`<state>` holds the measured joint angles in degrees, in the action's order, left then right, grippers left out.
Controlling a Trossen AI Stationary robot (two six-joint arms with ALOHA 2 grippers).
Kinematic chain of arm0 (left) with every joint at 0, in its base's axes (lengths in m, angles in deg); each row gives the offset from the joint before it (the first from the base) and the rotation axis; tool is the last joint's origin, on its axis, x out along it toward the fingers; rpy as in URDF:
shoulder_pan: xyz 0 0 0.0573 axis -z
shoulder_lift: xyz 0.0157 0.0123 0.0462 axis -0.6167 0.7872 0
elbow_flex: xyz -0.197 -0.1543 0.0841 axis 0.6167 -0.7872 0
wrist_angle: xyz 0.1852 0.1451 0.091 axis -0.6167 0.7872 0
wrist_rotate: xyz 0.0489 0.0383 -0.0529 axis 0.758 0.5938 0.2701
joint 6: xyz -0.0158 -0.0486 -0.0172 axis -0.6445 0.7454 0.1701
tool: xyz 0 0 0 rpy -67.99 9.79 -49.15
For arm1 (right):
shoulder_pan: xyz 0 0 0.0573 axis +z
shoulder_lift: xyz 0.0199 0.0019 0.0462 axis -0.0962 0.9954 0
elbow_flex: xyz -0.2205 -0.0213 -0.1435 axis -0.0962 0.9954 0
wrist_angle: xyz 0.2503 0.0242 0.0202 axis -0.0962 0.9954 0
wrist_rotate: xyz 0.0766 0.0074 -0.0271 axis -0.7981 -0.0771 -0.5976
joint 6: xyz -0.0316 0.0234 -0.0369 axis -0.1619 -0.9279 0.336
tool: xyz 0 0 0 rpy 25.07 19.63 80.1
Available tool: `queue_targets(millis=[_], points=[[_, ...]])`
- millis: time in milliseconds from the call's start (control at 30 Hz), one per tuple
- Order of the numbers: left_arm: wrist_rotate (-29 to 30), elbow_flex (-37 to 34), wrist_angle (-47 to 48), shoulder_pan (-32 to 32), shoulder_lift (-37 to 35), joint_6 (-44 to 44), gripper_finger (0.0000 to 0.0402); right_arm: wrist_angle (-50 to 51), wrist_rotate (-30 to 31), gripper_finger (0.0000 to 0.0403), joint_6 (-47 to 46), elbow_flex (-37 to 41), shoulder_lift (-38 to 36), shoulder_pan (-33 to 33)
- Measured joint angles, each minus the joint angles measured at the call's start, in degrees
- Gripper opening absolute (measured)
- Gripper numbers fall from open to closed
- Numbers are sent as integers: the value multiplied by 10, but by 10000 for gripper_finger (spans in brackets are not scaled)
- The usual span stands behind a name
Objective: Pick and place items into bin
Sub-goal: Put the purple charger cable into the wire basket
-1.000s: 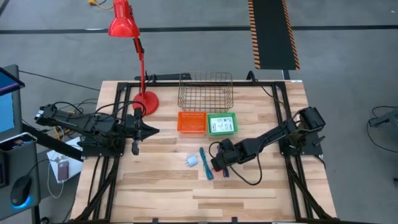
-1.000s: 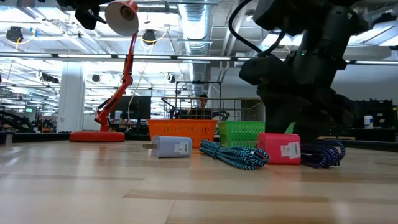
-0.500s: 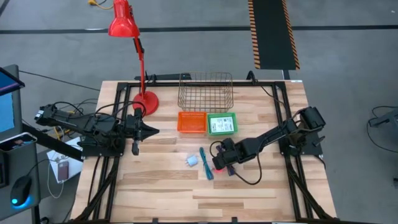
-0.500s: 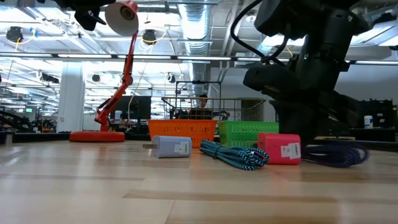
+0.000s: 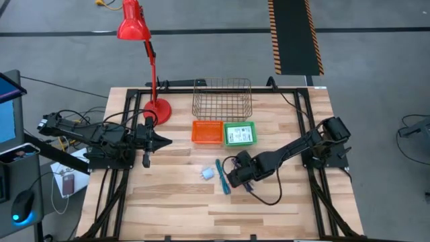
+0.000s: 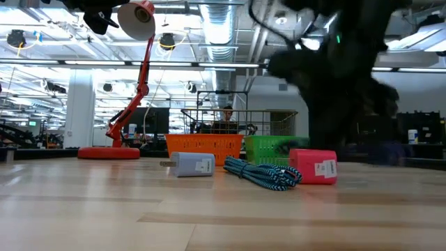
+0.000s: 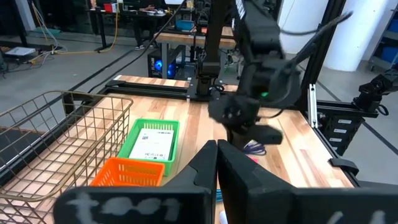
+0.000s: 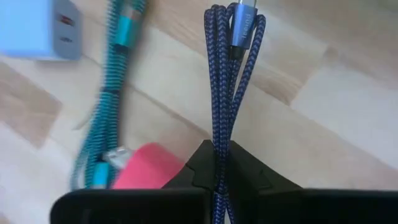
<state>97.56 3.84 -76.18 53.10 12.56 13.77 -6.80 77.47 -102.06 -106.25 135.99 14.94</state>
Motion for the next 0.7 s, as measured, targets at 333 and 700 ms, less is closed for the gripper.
queue_targets(millis=[333,700], points=[[0,0,0,0,0,2,0,227,79,9,104,-187,-1,-26],[0,0,0,0,0,2,0,298,103,10,464,-346,-3,-196]])
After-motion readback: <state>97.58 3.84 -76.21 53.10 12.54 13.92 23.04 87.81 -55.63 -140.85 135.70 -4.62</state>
